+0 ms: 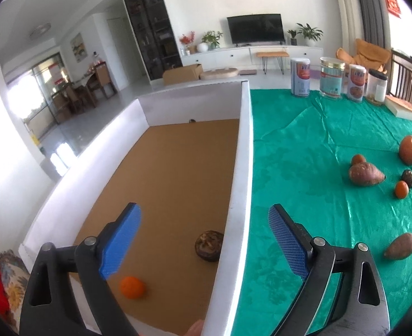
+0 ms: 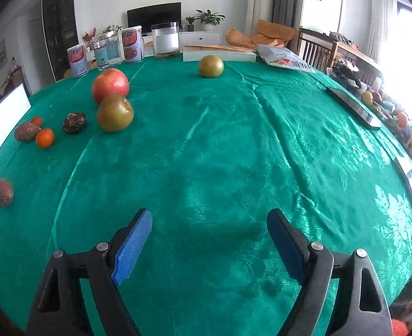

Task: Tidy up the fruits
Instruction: 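Withdraw both tools from the box back over the table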

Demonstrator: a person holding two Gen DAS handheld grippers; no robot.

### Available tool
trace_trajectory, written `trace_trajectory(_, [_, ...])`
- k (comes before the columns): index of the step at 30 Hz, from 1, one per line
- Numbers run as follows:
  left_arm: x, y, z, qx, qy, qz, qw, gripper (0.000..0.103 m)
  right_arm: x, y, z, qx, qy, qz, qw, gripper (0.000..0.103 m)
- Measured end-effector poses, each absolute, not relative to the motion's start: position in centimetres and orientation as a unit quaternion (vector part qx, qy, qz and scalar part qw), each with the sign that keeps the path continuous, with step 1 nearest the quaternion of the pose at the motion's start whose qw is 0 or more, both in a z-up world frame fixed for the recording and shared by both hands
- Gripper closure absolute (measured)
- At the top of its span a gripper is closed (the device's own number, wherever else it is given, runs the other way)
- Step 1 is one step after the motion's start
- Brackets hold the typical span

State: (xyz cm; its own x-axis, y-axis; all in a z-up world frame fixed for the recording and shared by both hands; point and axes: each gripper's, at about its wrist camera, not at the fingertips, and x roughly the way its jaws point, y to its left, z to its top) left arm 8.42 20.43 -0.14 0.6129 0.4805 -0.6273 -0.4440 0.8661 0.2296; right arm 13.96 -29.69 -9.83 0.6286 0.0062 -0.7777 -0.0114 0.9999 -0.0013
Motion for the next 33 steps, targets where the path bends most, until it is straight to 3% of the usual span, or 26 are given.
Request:
trace_trajectory(11, [7.8, 18.4, 0.3, 0.059, 0.324, 0.274, 0.904, 0.008, 13.8, -29.9, -10.2, 0.002, 0.439, 0.000, 0.898, 0.007])
trace_trajectory(17, [4.4, 15.2, 3.9, 0.078, 0.201, 0.327, 0.920, 0.004, 13.7, -29.6, -10.3, 0.000, 0.438, 0.003, 0.899, 0.007])
trace_trajectory(20, [3.4, 12.3, 4.7, 0.071, 0.173, 0.258, 0.948, 0.001, 13.7, -29.6, -10.3, -0.001, 0.438, 0.003, 0.899, 0.007])
trace_trajectory(27, [7.1, 10.4, -2.8, -0.055, 0.342, 0.092, 0.933, 0.001, 13.7, -29.6, -10.3, -0.001, 0.438, 0.003, 0.899, 0.007])
trace_trajectory(33, [8.5, 10.4, -8.5, -0.032, 0.420, 0.100, 0.902, 0.001, 13.7, -29.6, -10.3, -0.001, 0.438, 0.002, 0.899, 0.007])
